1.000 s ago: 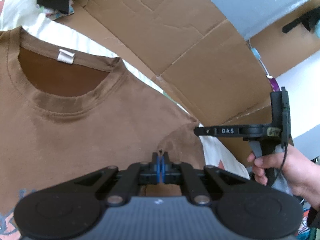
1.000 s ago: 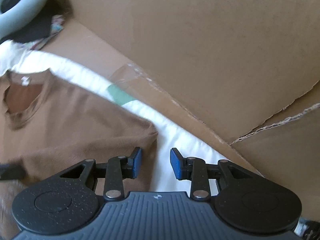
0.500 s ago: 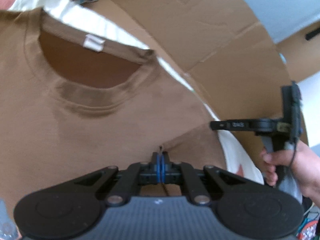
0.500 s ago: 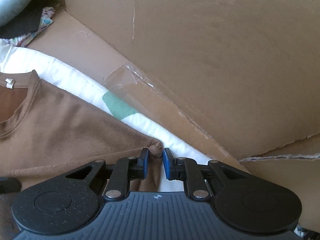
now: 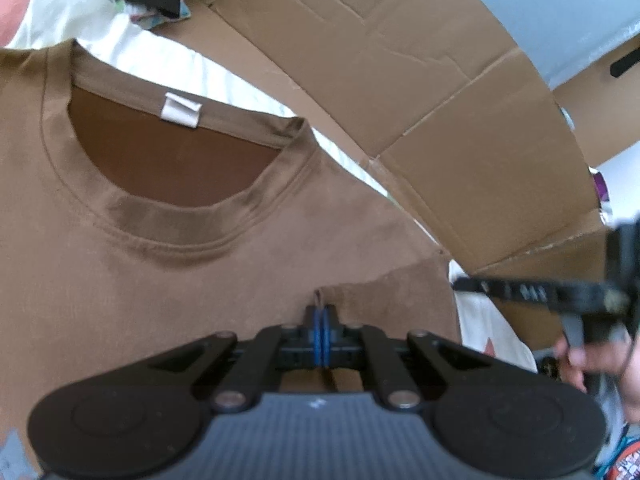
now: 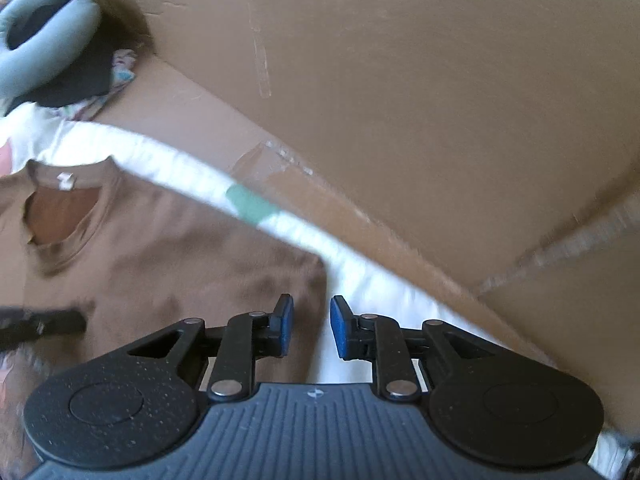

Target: Fold clothes

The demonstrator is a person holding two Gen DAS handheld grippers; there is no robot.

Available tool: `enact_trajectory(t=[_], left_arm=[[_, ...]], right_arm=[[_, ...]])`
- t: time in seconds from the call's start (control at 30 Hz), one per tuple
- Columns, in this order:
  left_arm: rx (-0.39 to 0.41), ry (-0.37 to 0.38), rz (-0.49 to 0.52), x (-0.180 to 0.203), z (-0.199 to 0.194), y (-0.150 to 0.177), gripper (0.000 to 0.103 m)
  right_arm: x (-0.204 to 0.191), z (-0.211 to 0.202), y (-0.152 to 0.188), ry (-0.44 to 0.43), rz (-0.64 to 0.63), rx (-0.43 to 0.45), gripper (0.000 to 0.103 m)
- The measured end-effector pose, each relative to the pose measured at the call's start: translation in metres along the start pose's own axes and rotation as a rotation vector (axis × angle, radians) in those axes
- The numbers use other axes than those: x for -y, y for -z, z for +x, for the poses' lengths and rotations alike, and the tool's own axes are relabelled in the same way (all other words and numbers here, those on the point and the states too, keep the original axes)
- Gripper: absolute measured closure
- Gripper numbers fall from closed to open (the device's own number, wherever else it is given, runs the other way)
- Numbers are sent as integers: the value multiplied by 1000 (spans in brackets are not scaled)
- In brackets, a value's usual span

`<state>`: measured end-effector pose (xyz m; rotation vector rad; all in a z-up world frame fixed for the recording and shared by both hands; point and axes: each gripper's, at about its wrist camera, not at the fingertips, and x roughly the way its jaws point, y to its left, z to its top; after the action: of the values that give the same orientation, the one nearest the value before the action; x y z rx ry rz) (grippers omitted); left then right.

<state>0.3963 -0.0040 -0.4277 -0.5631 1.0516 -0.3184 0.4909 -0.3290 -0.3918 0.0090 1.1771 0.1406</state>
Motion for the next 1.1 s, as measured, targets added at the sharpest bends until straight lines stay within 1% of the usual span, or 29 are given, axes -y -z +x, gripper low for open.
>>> enact_trajectory(t=[0.1, 0.13, 0.17, 0.27, 0.33, 0.6, 0.73, 0.83, 1.0, 1.07, 1.1], left_arm=[[-8, -34, -28, -2, -1, 2, 97], [-14, -42, -39, -3, -1, 3, 93], [-26, -32, -46, -3, -2, 4, 86], [-54, -13, -31, 1, -7, 12, 73], [-71, -10, -14, 6, -10, 18, 69], [-159, -15, 34, 31, -5, 51, 68], [-205, -14, 72, 41, -4, 70, 68], [-243, -30, 102, 49, 0, 80, 72], [-301, -49, 137, 60, 7, 90, 72], [-313, -76, 176, 65, 9, 92, 79], [-315, -92, 184, 66, 12, 93, 81]], right_arm=[[3, -7, 27, -25, 22, -3, 76], [4, -9, 37, -28, 28, -6, 76], [4, -11, 46, -32, 35, -9, 76], [-1, -15, 69, -43, 50, -7, 76], [-5, -18, 82, -52, 53, -5, 76], [-11, -34, 117, -63, 68, 15, 76], [-16, -39, 136, -56, 49, 12, 75], [-16, -44, 152, -51, 50, 14, 75], [-16, -46, 172, -56, 58, 18, 74], [-16, -45, 176, -48, 59, 25, 74], [-17, -44, 177, -45, 69, 30, 74]])
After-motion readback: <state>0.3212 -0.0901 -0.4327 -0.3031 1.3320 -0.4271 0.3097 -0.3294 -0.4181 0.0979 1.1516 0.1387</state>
